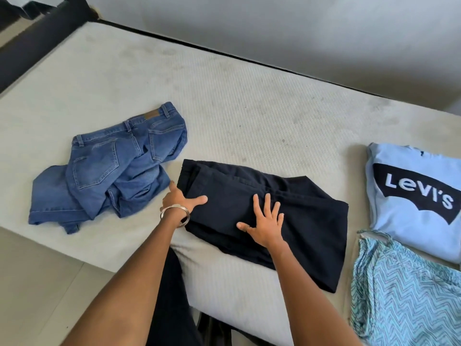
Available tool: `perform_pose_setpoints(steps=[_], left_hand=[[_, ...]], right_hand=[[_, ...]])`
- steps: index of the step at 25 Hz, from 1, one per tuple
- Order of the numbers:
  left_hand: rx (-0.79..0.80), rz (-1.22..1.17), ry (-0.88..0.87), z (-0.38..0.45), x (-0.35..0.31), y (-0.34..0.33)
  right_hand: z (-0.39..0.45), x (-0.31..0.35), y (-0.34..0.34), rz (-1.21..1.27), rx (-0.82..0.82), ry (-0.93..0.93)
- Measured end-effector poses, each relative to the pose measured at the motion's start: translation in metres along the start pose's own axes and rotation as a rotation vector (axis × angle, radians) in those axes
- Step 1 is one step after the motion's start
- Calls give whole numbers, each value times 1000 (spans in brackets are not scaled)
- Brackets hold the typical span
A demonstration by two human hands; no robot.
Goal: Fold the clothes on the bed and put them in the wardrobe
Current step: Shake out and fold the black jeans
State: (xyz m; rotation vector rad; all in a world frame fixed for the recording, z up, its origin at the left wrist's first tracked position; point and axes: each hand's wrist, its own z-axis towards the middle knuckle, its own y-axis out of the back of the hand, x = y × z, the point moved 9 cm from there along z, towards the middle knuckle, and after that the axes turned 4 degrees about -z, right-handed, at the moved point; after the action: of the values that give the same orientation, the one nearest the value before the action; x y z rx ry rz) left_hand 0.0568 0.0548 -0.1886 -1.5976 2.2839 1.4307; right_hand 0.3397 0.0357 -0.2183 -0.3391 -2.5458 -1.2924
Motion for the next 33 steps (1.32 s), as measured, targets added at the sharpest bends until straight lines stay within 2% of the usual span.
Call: perform_pose_setpoints(steps=[1, 3, 5, 6, 8, 9, 10, 12, 14, 16, 20, 21, 23, 25, 26, 27, 28, 29, 30, 31, 33], left_hand=[[52, -80, 46, 4, 2, 1], [117, -184, 11, 10, -9, 6], [143, -259, -73, -3, -33, 16], [149, -292, -100, -11, -45, 22], [167, -337, -131, -30, -60, 29], [178, -338, -146, -39, -65, 31], [191, -335, -154, -47, -68, 33], [207, -292, -182, -62, -75, 30], [184, -184, -234, -80, -91, 29], [156, -71, -258, -98, -115, 25], [108, 289, -391, -153, -172, -2], [106, 370, -450, -169, -184, -18], [259, 431, -584, -203, -202, -69], [588, 244, -604, -232, -201, -123], [693, 96, -608, -241, -198, -139], [670, -44, -636, -239, -195, -146], [530, -130, -675, -228, -189, -144], [330, -114, -739, -215, -180, -139], [158, -14, -817, -207, -172, -137], [93, 135, -881, -201, -161, -143], [196, 537, -911, -192, -128, -173]], right_hand=[[2, 0, -1, -13, 40, -3], [3, -2, 2, -40, 143, -28], [2, 6, 19, 43, 122, -52], [-1, 16, 34, 198, -4, -70], [-21, 28, 57, 574, -364, -132], [-28, 34, 56, 731, -460, -143], [-28, 44, 49, 834, -432, -138], [-21, 57, 29, 981, -267, -104], [-10, 55, 22, 1091, -126, -100], [-7, 49, 24, 1305, -11, -121], [-48, 32, 77, 1516, -117, -23], [-60, 25, 88, 1546, -99, -21], [-82, 0, 109, 1570, -48, 25], [-98, -53, 119, 1559, -131, -1], [-100, -84, 118, 1529, -206, -38], [-102, -113, 116, 1478, -288, -110], [-102, -136, 110, 1405, -361, -197], [-103, -154, 105, 1304, -422, -287], [-105, -170, 100, 1204, -466, -371], [-108, -179, 95, 1082, -507, -447], [-116, -178, 96, 741, -609, -549]])
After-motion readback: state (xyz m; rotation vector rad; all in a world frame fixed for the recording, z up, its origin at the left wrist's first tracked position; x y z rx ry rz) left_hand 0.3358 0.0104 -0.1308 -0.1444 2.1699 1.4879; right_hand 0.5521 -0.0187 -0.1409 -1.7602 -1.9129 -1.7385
